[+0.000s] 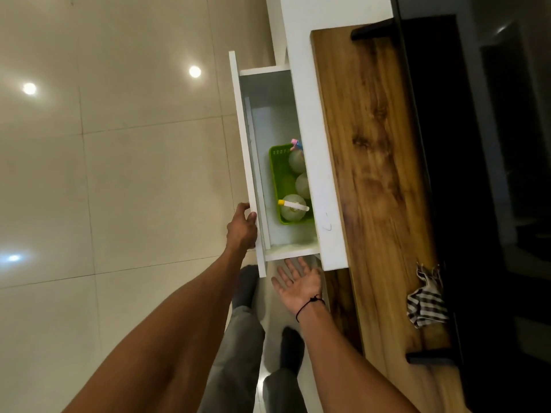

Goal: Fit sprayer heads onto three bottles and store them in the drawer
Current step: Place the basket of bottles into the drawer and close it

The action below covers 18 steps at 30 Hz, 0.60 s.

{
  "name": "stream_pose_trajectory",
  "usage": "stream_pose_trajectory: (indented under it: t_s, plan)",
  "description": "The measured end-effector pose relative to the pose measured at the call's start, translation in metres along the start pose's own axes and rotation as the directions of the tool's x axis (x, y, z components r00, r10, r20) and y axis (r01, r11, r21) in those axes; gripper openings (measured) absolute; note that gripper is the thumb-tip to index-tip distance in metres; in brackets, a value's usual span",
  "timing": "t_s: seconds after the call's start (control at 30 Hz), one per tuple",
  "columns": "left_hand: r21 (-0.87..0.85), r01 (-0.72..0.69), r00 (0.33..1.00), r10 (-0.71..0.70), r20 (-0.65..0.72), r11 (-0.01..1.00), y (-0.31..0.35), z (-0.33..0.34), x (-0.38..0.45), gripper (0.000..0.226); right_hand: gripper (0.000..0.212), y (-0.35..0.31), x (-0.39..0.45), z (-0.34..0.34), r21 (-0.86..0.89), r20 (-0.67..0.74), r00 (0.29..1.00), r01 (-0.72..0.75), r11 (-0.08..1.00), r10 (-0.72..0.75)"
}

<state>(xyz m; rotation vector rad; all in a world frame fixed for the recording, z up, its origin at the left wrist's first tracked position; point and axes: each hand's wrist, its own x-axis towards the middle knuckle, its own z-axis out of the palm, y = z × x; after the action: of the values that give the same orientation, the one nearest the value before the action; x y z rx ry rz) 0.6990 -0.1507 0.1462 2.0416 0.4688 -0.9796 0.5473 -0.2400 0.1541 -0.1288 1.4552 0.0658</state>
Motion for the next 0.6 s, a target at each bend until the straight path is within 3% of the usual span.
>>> stream_pose_trajectory:
  t_s: [0.17, 0.3, 0.43, 0.6]
  plan:
    - [-0.103, 0.022, 0.996, -0.013, 0.087, 0.994, 0.010, 0.028, -0.013, 0.042, 0.073, -0.008, -0.001, -0.021, 0.215, 0.013, 1.000, -0.013, 0.977, 0.010]
    - [-0.104, 0.031, 0.997, -0.024, 0.069, 0.994, 0.015, 0.051, -0.020, 0.044, 0.084, -0.019, -0.005, -0.026, 0.216, 0.007, 1.000, -0.012, 0.976, 0.010]
    - [-0.078, -0.007, 0.997, 0.013, 0.077, 0.997, 0.019, 0.069, -0.025, 0.048, 0.067, -0.032, -0.002, -0.030, 0.182, 0.005, 1.000, -0.016, 0.983, 0.016]
    - [-0.112, 0.019, 0.981, 0.003, 0.194, 0.993, 0.003, 0.086, -0.037, 0.048, 0.049, -0.041, 0.006, -0.035, 0.153, 0.024, 0.999, -0.027, 0.988, 0.024]
